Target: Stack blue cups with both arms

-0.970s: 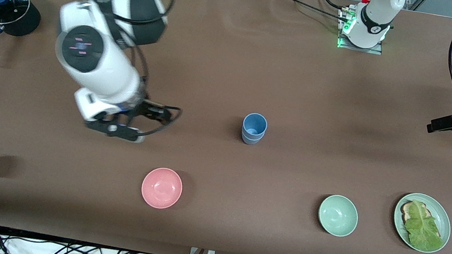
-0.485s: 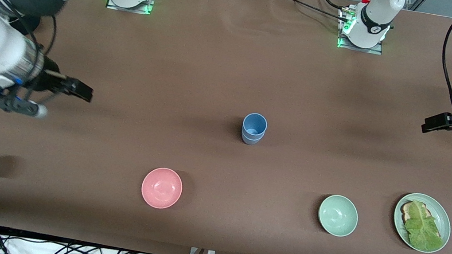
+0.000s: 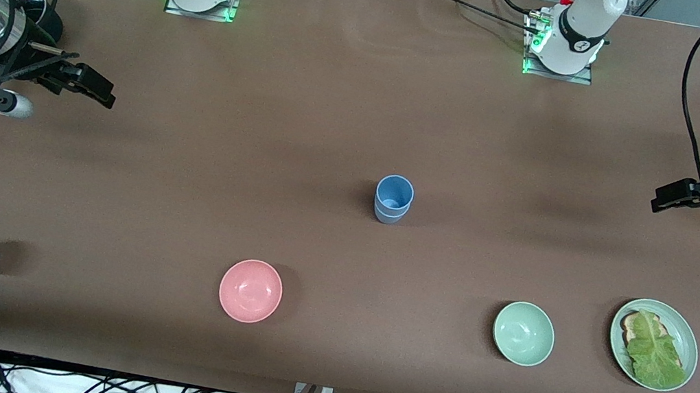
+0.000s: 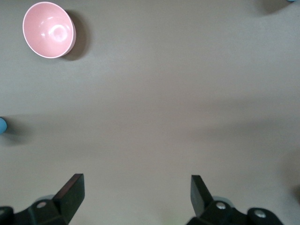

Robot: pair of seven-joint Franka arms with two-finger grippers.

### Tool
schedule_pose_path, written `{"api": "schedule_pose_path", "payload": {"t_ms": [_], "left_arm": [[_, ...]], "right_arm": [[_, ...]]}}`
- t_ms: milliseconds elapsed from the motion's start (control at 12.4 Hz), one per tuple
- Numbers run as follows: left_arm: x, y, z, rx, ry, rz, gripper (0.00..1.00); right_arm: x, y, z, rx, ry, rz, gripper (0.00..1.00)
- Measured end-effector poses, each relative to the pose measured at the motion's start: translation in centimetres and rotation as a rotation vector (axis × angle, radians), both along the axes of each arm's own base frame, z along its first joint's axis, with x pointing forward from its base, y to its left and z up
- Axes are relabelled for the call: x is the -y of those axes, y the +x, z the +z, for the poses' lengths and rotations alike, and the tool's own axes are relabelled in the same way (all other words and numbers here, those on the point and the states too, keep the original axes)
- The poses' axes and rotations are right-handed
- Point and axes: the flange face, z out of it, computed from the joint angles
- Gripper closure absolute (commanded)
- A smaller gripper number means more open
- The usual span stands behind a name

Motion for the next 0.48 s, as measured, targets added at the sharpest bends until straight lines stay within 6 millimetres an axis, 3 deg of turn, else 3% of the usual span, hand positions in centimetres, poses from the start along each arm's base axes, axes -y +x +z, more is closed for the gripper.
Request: {"api": "schedule_pose_path", "payload": {"t_ms": [485], "left_arm": [[-0.1,0.0,-0.2,-0.002,0.000,0.001,0.00]], "right_arm": [[1.5,-0.7,-0.3,-0.055,-0.066,0.090,0.00]]}}
